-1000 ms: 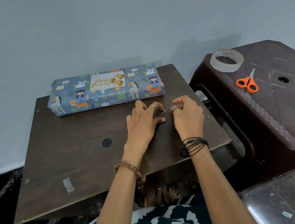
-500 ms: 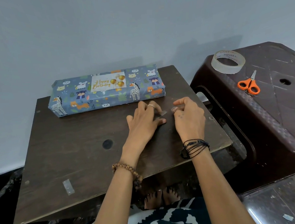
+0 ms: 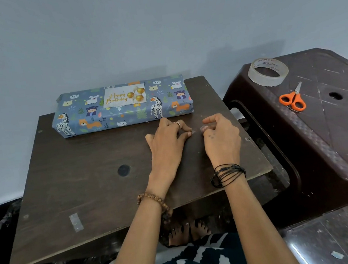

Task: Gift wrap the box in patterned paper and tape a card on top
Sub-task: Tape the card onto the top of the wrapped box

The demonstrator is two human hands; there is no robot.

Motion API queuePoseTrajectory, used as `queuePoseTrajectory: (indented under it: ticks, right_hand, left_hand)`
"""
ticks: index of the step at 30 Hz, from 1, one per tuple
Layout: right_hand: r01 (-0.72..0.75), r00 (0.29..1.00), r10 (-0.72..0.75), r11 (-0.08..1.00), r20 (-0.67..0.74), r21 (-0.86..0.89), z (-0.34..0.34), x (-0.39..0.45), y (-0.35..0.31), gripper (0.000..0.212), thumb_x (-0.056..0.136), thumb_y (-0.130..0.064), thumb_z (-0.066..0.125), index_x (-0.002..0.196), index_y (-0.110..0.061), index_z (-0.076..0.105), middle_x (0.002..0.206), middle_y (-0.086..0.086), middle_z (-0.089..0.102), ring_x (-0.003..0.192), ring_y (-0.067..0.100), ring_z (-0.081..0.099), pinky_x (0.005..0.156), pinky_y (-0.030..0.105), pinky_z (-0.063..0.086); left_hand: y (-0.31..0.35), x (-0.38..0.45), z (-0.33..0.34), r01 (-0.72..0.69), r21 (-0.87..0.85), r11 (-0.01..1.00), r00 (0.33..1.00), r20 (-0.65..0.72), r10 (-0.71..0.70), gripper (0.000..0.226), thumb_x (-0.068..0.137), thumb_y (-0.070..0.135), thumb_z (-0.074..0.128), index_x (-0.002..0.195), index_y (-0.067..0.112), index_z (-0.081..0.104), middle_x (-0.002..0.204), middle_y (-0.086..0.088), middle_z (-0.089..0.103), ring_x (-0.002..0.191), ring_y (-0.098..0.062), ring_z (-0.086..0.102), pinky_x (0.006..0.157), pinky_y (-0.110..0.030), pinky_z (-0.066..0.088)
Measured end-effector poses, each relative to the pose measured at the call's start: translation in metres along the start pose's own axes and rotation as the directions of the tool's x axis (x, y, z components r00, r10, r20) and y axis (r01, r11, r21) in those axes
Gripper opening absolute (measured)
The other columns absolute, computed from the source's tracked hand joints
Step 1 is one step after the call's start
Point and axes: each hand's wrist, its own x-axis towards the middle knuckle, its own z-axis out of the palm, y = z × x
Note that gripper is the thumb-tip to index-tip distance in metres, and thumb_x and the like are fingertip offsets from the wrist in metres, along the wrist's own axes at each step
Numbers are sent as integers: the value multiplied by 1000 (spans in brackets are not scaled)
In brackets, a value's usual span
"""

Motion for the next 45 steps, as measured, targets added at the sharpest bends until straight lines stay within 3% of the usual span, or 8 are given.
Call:
queuePoseTrajectory:
  ticks: [9, 19, 24, 28, 35, 39, 42, 45]
  right_hand:
    - [9, 1000, -9, 1000, 4, 3, -1, 2, 3, 21, 92, -15, 53, 112, -21, 57, 108, 3, 66, 103, 21, 58, 84, 29, 41]
    - [57, 995, -70, 983, 66, 173, 5, 10, 6, 26, 90, -4, 50, 102, -15, 71, 101, 8, 70, 97, 20, 65, 92, 36, 52]
    - [151, 935, -216, 960, 281, 236, 5, 5, -2, 36, 84, 4, 56, 116, -11, 65, 104, 2, 68, 91, 4, 58, 75, 2, 42]
    - [155, 926, -227, 957, 302, 244, 9, 3, -7, 26, 81, -8, 68, 106, -12, 67, 89, -2, 66, 75, -1, 57, 61, -5, 39]
    - [152, 970, -214, 905, 117, 397, 19, -9, -20, 6, 83, -17, 69, 84, -21, 64, 77, 0, 68, 75, 12, 67, 76, 32, 57]
    - [84, 963, -211, 826, 168, 557, 23, -21, -32, 31, 81, -8, 70, 102, -15, 48, 72, 6, 68, 64, 13, 67, 67, 26, 58]
    - [79, 944, -251, 798, 212, 597, 31, -33, -41, 25, 82, -3, 68, 89, -20, 50, 69, 6, 68, 62, 12, 67, 63, 24, 58]
    - [130, 907, -319, 835, 276, 535, 44, -45, -48, 22, 85, 2, 59, 79, -18, 62, 77, 9, 70, 64, 10, 66, 62, 19, 57]
  left_hand:
    - [10, 0, 12, -54, 161, 985, 995, -72, 66, 13, 96, 20, 44, 95, 24, 57, 93, 6, 34, 85, -13, 48, 65, -28, 8]
    - [2, 6, -6, 124, -200, 972, 977, 198, -84, 17, 96, 19, 45, 84, 28, 52, 93, 10, 39, 93, -3, 40, 65, -28, 10]
    - [-1, 5, -13, 199, -310, 930, 965, 227, -130, 26, 95, 20, 48, 71, 31, 50, 91, 11, 42, 94, -5, 42, 66, -27, 11]
    - [-3, 3, -17, 272, -479, 835, 955, 240, -174, 24, 93, 22, 50, 71, 31, 56, 90, 6, 51, 90, -11, 51, 103, -40, 26]
    - [0, -4, -46, 256, -692, 675, 967, 179, -183, 20, 95, 6, 44, 89, 11, 62, 78, 7, 59, 70, 0, 50, 58, -1, 39]
    - [-15, -14, -58, 288, -665, 689, 947, 92, -307, 23, 94, 9, 45, 87, 21, 64, 94, 4, 63, 78, -4, 52, 76, -17, 44]
    - [-29, -34, -72, 335, -561, 757, 910, -16, -414, 18, 91, 18, 52, 89, 34, 59, 94, 7, 60, 91, -14, 55, 101, -45, 37]
    - [-42, -57, -92, 371, -343, 863, 898, -104, -427, 18, 91, 20, 54, 105, 28, 59, 106, 6, 53, 98, -11, 53, 103, -47, 34]
